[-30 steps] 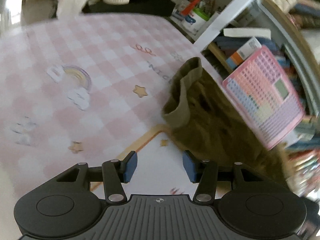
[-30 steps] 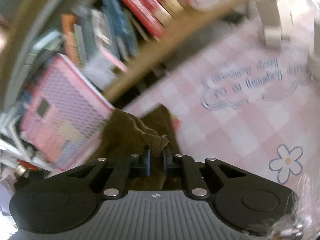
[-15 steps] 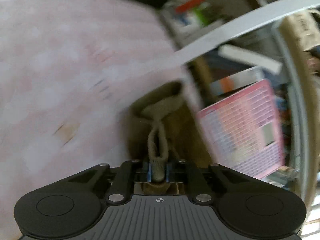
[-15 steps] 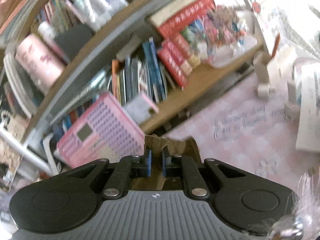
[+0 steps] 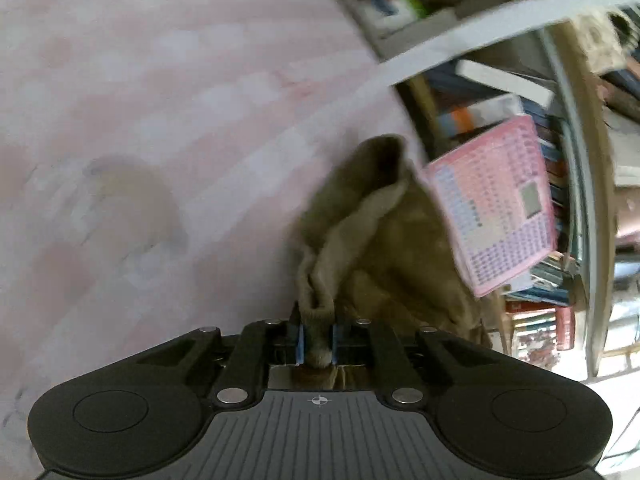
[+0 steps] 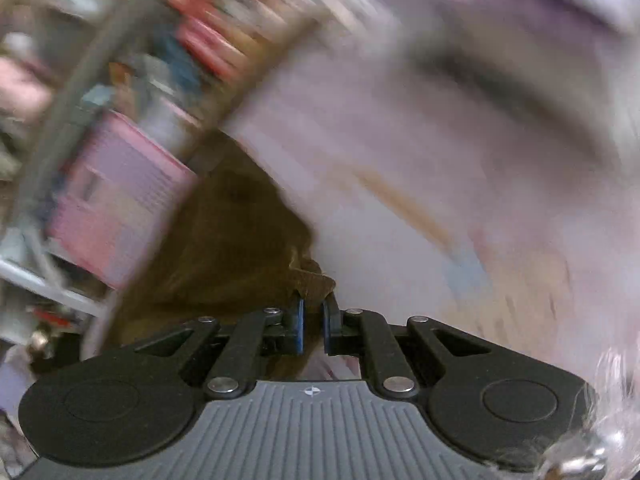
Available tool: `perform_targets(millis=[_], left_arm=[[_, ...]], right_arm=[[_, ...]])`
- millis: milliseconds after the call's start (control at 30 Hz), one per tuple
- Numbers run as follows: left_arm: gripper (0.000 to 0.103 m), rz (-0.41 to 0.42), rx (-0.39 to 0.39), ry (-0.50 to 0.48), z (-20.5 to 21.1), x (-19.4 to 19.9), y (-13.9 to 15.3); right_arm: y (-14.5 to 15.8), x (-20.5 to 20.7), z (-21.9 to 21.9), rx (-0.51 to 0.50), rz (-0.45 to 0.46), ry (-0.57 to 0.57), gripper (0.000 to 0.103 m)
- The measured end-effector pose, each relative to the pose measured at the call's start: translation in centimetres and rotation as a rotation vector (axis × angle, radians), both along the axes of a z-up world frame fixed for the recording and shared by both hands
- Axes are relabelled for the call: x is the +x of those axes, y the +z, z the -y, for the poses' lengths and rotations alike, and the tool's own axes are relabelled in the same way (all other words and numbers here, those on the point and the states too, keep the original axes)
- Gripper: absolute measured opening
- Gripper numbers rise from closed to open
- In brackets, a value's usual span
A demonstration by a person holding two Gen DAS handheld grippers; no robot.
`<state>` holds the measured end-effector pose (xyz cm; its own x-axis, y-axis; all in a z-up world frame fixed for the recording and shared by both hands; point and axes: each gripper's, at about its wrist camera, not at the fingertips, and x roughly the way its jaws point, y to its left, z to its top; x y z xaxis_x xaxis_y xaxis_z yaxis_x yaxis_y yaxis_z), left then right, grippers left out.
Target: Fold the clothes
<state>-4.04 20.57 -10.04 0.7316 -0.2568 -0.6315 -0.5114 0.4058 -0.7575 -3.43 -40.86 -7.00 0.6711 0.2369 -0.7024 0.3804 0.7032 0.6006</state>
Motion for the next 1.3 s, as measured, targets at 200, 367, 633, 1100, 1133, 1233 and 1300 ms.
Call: perform_targets(millis=[200, 367, 633, 1100, 1133, 1233, 1300], left_arm=[[0.011, 0.013, 0.000, -0.019, -0.1, 1.1, -0.1], [0.009, 0.130, 0.064, -0.055, -0.2, 4.4, 3.8], [0.010, 0.163, 0.159, -0.019, -2.0, -0.4, 5.7], [0.048, -0.010, 0.346, -0.080, -3.2, -3.2, 4.5], [0.047, 0.004, 0.376, -0.073, -3.7, -2.9, 4.9], [0.047, 0.056, 0.423, -0.084, -4.4, -0.6, 5.8], [0.047, 0.087, 0.435, -0.116, -4.0, 2.0, 5.9]], right_arm=[[-0.9, -0.8, -1.1, -0.029, -0.007, -0.056, 0.008], [2.3, 2.8, -1.9, -0.074, 0.123, -0.014, 0.008], [5.0, 0.9, -2.6, -0.094, 0.213, 0.037, 0.008], [0.5, -1.2, -0.9, -0.164, -0.012, -0.070, 0.038], [1.0, -1.2, -1.0, -0.177, 0.006, -0.069, 0.038], [2.1, -0.1, -2.7, -0.243, 0.054, 0.003, 0.037], [2.2, 0.7, -4.5, -0.268, 0.070, 0.078, 0.036]])
